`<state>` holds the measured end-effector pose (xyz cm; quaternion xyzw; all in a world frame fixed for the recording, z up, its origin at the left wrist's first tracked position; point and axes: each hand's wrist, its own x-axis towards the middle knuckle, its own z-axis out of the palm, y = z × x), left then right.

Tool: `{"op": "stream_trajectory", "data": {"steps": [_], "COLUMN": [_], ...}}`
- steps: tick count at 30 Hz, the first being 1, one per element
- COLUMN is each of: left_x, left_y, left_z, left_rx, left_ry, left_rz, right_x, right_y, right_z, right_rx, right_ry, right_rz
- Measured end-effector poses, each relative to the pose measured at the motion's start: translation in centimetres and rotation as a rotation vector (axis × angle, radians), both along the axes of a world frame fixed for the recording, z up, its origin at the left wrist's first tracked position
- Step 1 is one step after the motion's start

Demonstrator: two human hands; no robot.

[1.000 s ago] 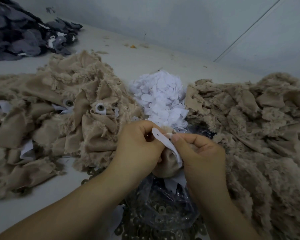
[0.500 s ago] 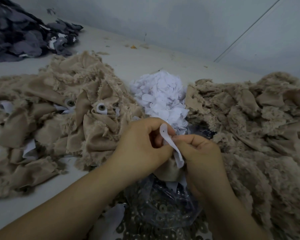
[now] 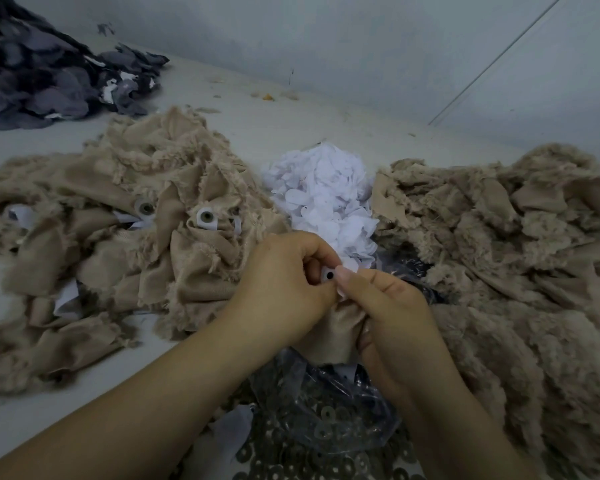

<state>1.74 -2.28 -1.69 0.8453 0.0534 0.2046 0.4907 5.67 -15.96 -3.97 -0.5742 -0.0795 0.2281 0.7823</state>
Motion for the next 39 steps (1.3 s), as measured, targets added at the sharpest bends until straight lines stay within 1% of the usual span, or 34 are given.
{"op": "stream_trajectory", "data": {"steps": [4,8,9,14,17,19,21,22,23,25,26,27,28,30,33,39], "left_x": [0.0,0.0,-0.1,-0.5,-0.7,-1.0,-1.6,-2.1,-2.7,-4.1,-4.7,-5.2,-5.7,-6.5,-7.4,-8.2], "left_y": [0.0,0.6,0.6,0.4,0.9,1.4,2.2,2.8,3.5,4.5,4.8,4.9,4.9,4.5,3.8,3.8], "left_z": [-0.2,-0.2,-0.1,0.3,0.3,-0.1,-0.4,-0.5,-0.5,-0.7,-1.1,-1.6,-2.1,-3.1,-4.4,-5.5], "left_rx": [-0.031,-0.257,-0.286,-0.304,-0.300,-0.247,-0.106,-0.013,0.079,0.253,0.353,0.456,0.533,0.590,0.540,0.479], "left_ry": [0.014,0.039,0.050,0.075,0.102,0.092,0.106,0.170,0.290,0.590,0.686,0.727,0.729,0.679,0.580,0.417], "left_rz": [-0.024,-0.049,-0.064,-0.083,-0.074,-0.046,-0.043,-0.104,-0.216,-0.465,-0.544,-0.579,-0.578,-0.517,-0.393,-0.255], "right_x": [0.4,0.4,0.4,0.6,0.9,1.0,1.2,1.2,1.2,1.0,0.9,0.8,0.7,0.5,0.2,-0.5], "right_y": [0.1,0.2,0.2,0.3,0.4,0.5,0.4,0.4,0.4,0.3,0.4,0.4,0.5,0.7,1.0,1.5], "right_z": [-0.1,0.1,0.1,-0.2,-0.9,-1.2,-1.4,-1.4,-1.4,-1.3,-1.4,-1.5,-1.6,-1.6,-1.9,-2.4], "right_rx": [0.066,0.075,0.070,0.025,-0.016,-0.063,-0.094,-0.104,-0.113,-0.135,-0.148,-0.165,-0.180,-0.184,-0.199,-0.227], "right_ry": [0.149,0.155,0.152,0.126,0.139,0.128,0.101,0.083,0.063,0.012,-0.017,-0.042,-0.064,-0.093,-0.111,-0.146], "right_rz": [-0.062,-0.051,-0.055,-0.033,-0.095,-0.148,-0.191,-0.200,-0.201,-0.187,-0.181,-0.180,-0.183,-0.181,-0.163,-0.173]}}
